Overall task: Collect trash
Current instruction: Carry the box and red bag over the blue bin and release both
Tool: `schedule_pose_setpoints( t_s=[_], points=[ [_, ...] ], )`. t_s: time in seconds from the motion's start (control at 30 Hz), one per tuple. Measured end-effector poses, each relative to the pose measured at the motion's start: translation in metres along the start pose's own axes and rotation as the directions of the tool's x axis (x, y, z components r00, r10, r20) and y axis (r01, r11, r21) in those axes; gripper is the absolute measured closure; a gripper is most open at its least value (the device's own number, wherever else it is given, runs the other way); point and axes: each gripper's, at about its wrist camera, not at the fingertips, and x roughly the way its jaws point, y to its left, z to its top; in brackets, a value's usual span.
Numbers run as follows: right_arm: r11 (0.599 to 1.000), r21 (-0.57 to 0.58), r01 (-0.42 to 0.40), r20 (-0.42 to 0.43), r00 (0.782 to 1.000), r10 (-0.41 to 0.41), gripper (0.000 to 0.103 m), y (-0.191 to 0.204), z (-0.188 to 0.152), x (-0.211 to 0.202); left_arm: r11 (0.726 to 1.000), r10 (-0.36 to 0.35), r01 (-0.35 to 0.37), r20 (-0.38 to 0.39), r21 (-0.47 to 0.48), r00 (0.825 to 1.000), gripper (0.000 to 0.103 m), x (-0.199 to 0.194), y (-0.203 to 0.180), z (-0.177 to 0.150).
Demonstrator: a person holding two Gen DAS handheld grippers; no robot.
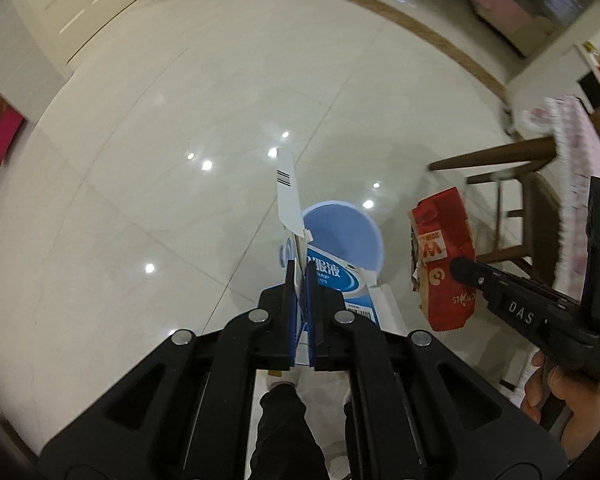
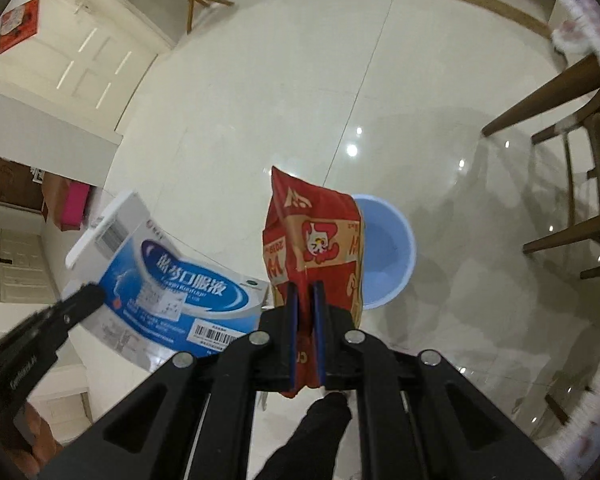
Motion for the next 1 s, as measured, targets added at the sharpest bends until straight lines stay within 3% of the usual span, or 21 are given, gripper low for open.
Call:
schedule_pose_setpoints(
  t_s=[0.07,0.13,0.17,0.27,0.57,1.0],
  points=[
    [1.0,-0.002,-0.002,0.0,1.0,0.002,0.093,0.005,0.002,0.013,1.0,0.011,-0.012,-0.011,-0.01,1.0,0.099,0.013,0.013,-0.003],
    [1.0,-0.006,0.013,-0.005,1.0,-0.013,0.079,0.01,0.007,0.024,1.0,0.02,-0.02,-0.022,-0.013,1.0,0.099,0.024,0.016,-0.003],
    [1.0,-0.004,0.023,-0.006,1.0,-0.023,0.077,0.011,0.01,0.024,1.0,0.016,-0.017,-0.029,-0.017,0.999,0.099,0.028,0.016,-0.002],
    [0.998,-0.016,0.059,-0.013,0.998,-0.059,0.077,0.015,0.014,0.03,1.0,0.004,-0.005,-0.046,-0.021,0.999,0.099,0.035,0.018,-0.002],
    [0.998,0.031,0.054,0.006,0.998,-0.055,0.07,0.001,0.002,0.001,1.0,-0.004,0.006,-0.09,0.025,0.996,0.099,0.052,0.004,0.007],
    [0.989,0.136,0.062,0.062,0.996,-0.071,0.063,-0.052,-0.012,-0.03,0.992,0.04,-0.027,-0.106,0.123,0.994,0.098,0.065,-0.057,0.03]
  ],
)
